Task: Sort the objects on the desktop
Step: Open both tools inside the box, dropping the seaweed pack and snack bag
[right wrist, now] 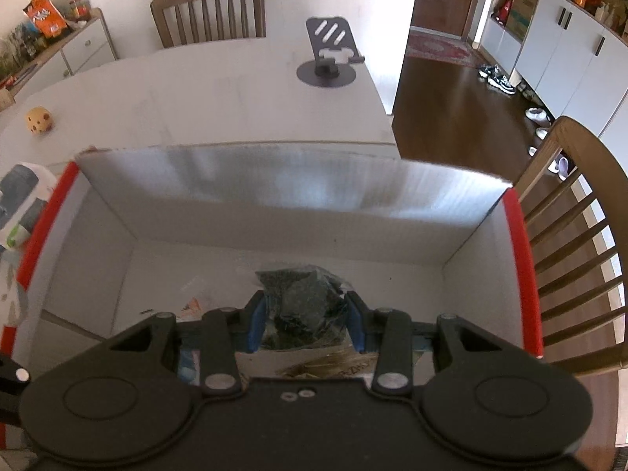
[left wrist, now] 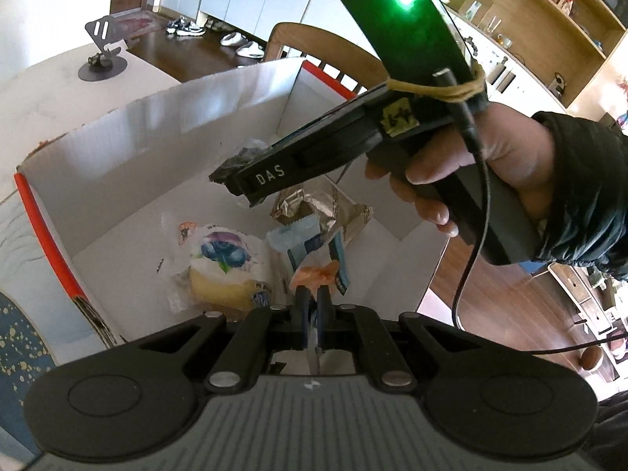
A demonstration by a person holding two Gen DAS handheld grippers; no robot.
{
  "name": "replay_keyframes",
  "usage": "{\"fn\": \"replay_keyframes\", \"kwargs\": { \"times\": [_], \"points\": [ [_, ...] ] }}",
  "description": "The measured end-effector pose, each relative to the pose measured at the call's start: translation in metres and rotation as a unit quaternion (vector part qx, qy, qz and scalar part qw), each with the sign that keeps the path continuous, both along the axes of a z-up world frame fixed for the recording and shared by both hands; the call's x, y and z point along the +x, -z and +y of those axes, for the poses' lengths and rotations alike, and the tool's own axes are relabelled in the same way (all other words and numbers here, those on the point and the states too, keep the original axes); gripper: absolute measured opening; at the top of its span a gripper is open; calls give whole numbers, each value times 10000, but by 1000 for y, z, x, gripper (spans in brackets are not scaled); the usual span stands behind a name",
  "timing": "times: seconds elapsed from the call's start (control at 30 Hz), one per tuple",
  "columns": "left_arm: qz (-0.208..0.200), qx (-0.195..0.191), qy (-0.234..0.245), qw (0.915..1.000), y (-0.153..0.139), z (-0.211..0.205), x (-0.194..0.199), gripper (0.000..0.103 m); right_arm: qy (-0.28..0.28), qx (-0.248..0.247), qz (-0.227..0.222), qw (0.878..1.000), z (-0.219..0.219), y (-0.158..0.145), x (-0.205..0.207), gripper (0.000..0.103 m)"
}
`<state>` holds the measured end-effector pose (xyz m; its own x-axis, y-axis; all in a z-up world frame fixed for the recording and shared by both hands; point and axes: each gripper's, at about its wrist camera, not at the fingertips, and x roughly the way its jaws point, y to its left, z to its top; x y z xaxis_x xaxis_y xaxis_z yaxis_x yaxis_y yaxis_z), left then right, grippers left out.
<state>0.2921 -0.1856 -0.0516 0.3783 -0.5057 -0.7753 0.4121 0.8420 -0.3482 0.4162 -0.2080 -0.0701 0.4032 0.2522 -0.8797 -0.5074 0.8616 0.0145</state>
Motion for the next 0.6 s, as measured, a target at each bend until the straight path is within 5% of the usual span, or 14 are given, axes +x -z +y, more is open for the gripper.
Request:
{"fn": "replay_keyframes", "kwargs": {
  "times": [0.37, 0.47, 0.53, 0.6],
  "points": [
    [9, 55, -55, 10000, 2, 0, -6, 4, 71, -80, 154, 9998, -2, 11, 5, 44],
    [-3, 87, -90, 9999, 1, 2, -7, 5, 106, -35, 171, 9998, -4, 10, 4, 49],
    [-15, 118, -124, 9999, 0, 3, -8, 5, 108, 37, 131, 9998, -8, 6, 2, 64],
    [-37, 100, -148, 9998, -2, 4, -10, 5, 93, 90, 55, 9999, -12, 0, 1, 64]
  ]
}}
